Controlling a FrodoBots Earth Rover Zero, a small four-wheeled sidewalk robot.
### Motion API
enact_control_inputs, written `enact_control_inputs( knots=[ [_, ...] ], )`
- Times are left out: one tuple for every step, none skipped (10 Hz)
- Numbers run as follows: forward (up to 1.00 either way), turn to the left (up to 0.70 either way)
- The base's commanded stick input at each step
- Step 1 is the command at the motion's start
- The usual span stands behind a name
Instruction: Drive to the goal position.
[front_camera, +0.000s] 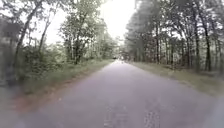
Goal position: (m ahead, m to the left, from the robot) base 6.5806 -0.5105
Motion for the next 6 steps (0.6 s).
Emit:
enact_control_inputs(
  knots=[
    [0.7,0.0],
    [0.7,0.0],
    [0.7,0.0],
    [0.7,0.0],
    [0.7,0.0],
    [0.7,0.0]
  ],
)
